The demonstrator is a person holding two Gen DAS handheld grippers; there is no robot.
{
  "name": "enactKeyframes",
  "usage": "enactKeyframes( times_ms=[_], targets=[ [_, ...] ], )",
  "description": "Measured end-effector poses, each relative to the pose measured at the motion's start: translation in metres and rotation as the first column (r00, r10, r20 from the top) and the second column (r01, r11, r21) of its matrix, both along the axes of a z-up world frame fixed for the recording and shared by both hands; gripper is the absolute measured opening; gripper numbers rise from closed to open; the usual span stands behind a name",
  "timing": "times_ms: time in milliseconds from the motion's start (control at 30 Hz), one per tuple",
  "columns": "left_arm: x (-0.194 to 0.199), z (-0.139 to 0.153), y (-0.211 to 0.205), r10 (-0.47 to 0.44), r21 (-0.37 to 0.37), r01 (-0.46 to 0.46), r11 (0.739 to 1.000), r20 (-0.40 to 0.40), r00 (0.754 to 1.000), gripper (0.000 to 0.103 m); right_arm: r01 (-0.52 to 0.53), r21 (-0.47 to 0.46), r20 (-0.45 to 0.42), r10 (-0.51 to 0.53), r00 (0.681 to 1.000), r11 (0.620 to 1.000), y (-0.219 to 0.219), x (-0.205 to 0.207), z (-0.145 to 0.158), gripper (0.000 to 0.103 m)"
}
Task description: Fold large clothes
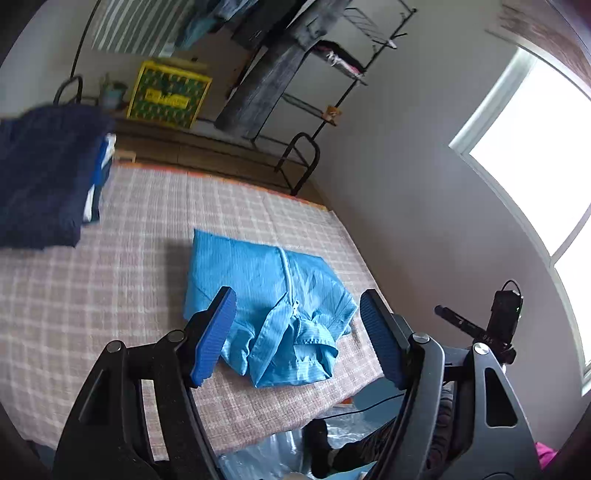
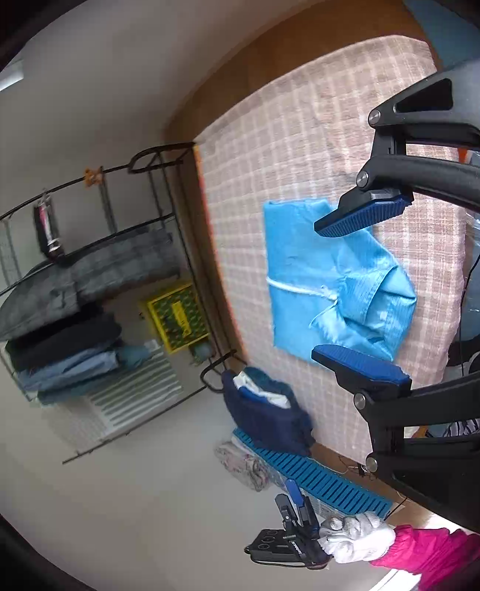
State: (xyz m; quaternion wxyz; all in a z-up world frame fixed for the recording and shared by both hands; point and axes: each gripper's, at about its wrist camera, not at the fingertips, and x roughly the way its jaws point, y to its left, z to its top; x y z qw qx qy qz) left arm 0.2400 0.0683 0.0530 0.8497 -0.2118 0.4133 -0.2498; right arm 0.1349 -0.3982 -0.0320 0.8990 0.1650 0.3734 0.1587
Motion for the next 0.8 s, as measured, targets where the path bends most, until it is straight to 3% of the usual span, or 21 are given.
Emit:
enactKeyframes(
  times_ms=[100, 200, 267, 467, 533, 567, 600, 633, 667, 700, 800],
  targets=[
    [0.036, -0.075, 0.008, 0.039, -0.073, -0.051, 0.996, -0.155, 0.987, 0.072, 0.037, 0.045, -0.116, -0.032, 0.993, 0.998, -0.009, 0.031, -0.054, 0.065],
    [0.060, -0.143, 0.010, 0.042, -0.109, -0.079, 0.991, -0.307, 0.951, 0.072, 0.058, 0.100, -0.203, -0.037, 0.979, 0.993, -0.016, 0.054, -0.102, 0.065],
    [0.073, -0.176, 0.012, 0.055, -0.097, -0.097, 0.991, -0.366, 0.929, 0.072, 0.072, 0.152, -0.239, -0.034, 0.970, 0.986, -0.020, 0.067, -0.126, 0.065],
    [0.094, -0.234, 0.009, 0.069, -0.111, -0.131, 0.985, -0.446, 0.892, 0.071, 0.106, 0.296, -0.262, -0.026, 0.965, 0.949, -0.030, 0.098, -0.165, 0.062],
    [0.097, -0.246, 0.005, 0.053, -0.137, -0.129, 0.982, -0.456, 0.888, 0.069, 0.110, 0.334, -0.271, -0.016, 0.962, 0.936, -0.030, 0.108, -0.173, 0.052],
    [0.098, -0.251, 0.002, 0.047, -0.140, -0.126, 0.982, -0.462, 0.885, 0.056, 0.104, 0.345, -0.273, -0.006, 0.962, 0.933, -0.029, 0.113, -0.177, 0.045],
    [0.099, -0.253, -0.001, 0.038, -0.143, -0.118, 0.983, -0.464, 0.885, 0.045, 0.093, 0.356, -0.275, 0.009, 0.961, 0.930, -0.027, 0.117, -0.179, 0.030],
    [0.101, -0.256, -0.005, 0.020, -0.152, -0.102, 0.983, -0.464, 0.886, 0.021, 0.085, 0.360, -0.274, 0.018, 0.962, 0.929, -0.025, 0.120, -0.179, 0.018],
    [0.101, -0.257, -0.009, 0.009, -0.151, -0.088, 0.985, -0.457, 0.889, 0.007, 0.071, 0.364, -0.268, 0.031, 0.963, 0.929, -0.023, 0.121, -0.178, 0.010],
    [0.101, -0.255, -0.011, 0.011, -0.141, -0.081, 0.987, -0.441, 0.897, 0.005, 0.060, 0.364, -0.262, 0.040, 0.964, 0.930, -0.021, 0.121, -0.175, 0.002],
    [0.089, -0.243, -0.016, 0.010, -0.116, -0.061, 0.991, -0.402, 0.915, 0.001, 0.033, 0.347, -0.255, 0.061, 0.965, 0.937, -0.018, 0.111, -0.164, 0.000]
  ],
)
